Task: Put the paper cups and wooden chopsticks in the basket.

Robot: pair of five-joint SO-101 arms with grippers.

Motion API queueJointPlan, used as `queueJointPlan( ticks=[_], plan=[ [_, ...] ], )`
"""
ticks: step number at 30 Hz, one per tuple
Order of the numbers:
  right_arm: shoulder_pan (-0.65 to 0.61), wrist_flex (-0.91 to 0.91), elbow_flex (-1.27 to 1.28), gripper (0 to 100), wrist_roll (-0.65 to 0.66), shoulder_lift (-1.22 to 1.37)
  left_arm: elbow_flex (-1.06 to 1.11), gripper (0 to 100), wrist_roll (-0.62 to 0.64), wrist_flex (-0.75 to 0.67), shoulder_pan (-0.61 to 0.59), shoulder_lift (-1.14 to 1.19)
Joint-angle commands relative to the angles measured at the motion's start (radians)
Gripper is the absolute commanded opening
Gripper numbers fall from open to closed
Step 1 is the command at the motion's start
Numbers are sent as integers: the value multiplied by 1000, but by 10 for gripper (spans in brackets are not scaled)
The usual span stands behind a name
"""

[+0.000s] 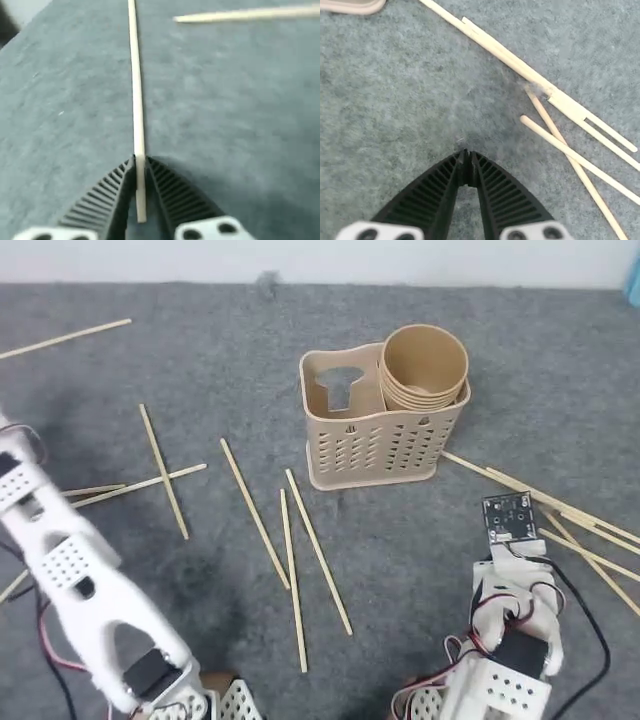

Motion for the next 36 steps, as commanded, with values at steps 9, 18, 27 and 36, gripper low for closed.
queueJointPlan(
  ticks=[9, 18, 27, 36],
  plan=[
    [-5, 7, 20, 9, 8, 4, -206, 12, -416, 434, 146, -31],
    [-7, 5, 20, 9, 8, 4, -205, 12, -525, 626, 178, -60],
    [-5, -5, 20, 9, 8, 4, -209, 11, -643, 847, 253, -135],
    [-4, -7, 20, 9, 8, 4, -205, 11, -651, 950, 364, -206]
  ],
)
